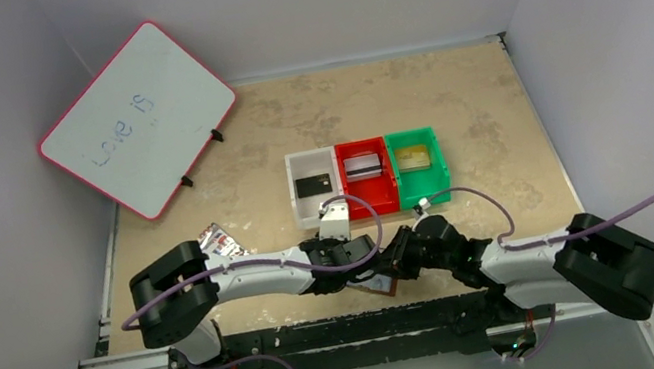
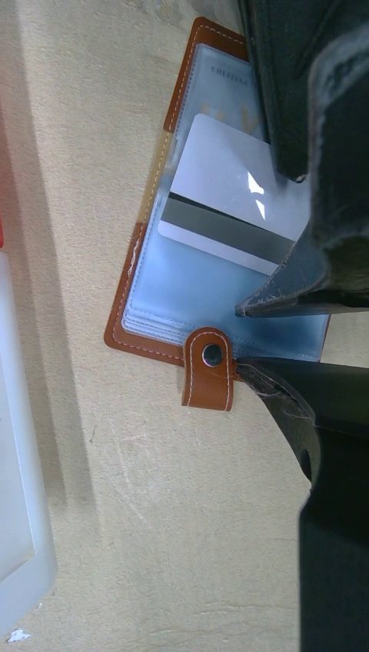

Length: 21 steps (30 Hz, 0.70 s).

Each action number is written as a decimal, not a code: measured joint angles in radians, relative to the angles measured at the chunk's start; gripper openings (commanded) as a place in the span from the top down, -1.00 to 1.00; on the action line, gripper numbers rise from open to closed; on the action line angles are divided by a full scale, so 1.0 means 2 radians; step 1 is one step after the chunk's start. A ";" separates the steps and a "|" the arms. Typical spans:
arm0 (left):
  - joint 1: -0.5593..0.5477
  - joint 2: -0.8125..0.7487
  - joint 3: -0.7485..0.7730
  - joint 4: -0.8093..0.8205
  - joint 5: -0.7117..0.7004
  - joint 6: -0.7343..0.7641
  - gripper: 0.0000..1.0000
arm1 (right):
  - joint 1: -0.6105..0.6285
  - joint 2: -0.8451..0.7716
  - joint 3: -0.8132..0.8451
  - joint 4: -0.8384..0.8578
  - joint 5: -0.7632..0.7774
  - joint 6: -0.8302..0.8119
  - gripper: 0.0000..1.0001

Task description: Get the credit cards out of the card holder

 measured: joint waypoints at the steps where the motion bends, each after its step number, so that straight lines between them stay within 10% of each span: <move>1: 0.000 0.000 -0.001 0.001 0.000 0.000 0.50 | -0.001 0.004 -0.001 0.008 0.001 0.004 0.53; 12: 0.000 -0.010 -0.012 0.014 0.002 0.001 0.53 | -0.010 0.092 0.005 0.101 -0.005 0.006 1.00; 21: -0.001 -0.026 -0.029 0.023 0.006 -0.010 0.53 | -0.010 0.084 0.004 0.116 -0.009 -0.003 1.00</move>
